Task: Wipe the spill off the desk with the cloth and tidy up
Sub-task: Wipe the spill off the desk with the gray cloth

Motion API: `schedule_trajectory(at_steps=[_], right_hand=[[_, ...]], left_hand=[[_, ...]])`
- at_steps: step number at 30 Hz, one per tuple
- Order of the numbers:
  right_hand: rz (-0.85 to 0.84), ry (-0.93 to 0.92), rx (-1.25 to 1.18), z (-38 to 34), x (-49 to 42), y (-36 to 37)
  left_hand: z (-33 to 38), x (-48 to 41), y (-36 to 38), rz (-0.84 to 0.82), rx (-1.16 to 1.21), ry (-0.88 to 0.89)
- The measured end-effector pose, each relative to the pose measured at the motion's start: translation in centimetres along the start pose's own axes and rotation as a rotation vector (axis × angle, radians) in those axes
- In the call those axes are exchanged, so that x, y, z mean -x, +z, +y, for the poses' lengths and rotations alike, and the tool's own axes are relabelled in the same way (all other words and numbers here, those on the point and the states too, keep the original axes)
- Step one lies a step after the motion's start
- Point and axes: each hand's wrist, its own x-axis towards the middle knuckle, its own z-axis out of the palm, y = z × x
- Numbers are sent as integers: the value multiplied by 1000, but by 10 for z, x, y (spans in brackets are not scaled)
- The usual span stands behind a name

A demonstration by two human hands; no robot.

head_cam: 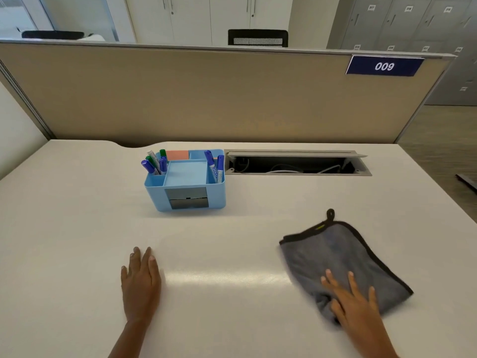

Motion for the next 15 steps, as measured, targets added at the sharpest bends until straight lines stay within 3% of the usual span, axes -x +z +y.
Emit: schedule_trajectory(at_steps=[4, 8, 15], right_hand=[[45, -15, 50, -47, 39, 3], [124, -238, 308, -102, 57, 19], [-19, -220, -22, -145, 16, 10]], left_hand=[[0, 0, 0, -6, -25, -1], [1, -1, 0, -8, -40, -4], [0, -1, 2, -4, -68, 16]])
